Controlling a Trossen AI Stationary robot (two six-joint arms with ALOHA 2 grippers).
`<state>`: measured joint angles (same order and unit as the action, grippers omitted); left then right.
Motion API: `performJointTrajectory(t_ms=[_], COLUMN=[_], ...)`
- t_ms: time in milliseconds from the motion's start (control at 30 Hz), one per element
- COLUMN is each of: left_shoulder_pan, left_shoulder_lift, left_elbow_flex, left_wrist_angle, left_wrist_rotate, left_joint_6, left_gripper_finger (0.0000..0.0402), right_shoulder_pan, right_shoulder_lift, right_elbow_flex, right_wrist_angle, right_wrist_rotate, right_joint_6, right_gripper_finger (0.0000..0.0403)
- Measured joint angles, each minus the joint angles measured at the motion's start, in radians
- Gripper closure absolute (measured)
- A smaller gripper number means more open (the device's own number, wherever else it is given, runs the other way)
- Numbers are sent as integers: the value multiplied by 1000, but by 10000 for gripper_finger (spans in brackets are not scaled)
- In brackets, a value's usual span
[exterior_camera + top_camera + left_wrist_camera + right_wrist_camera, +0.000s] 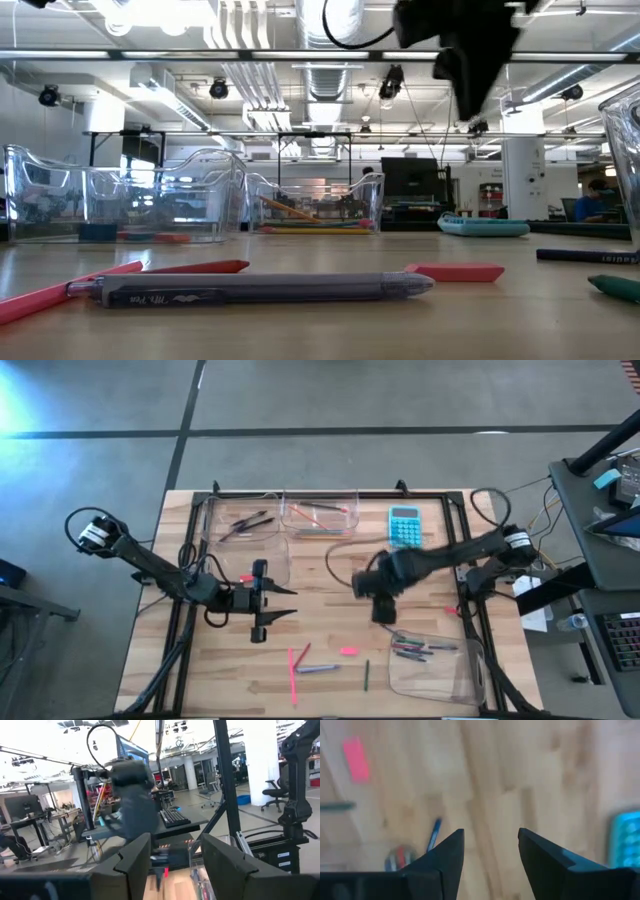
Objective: Sort crayons/erasers/pens/pencils in bins
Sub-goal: Put the blue crayon into the bottom right transparent bin
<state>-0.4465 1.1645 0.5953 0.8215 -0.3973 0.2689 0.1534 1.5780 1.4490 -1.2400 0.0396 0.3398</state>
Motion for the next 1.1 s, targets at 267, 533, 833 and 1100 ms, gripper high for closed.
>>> performJointTrajectory(t_ms=[267,533,833,1100], left_shoulder_pan=[0,0,0,0], left_shoulder_lift=[0,2,2,2], left_elbow_flex=[0,0,0,0], left_wrist_angle=[0,0,0,0], left_wrist_rotate=[0,0,0,0], left_joint_6=[-26,-26,-26,-26], left_gripper_finger=[240,240,240,240], right_shoulder_pan=[91,145,231,292], right_shoulder_lift=[-51,-94,-90,-90], right_elbow_flex=[-200,-399,-402,-327], right_wrist_angle=[-4,132,242,247], right_wrist_rotate=[13,-71,-123,-145], right_joint_6=[154,268,359,405], right_gripper_finger=[228,238,239,239])
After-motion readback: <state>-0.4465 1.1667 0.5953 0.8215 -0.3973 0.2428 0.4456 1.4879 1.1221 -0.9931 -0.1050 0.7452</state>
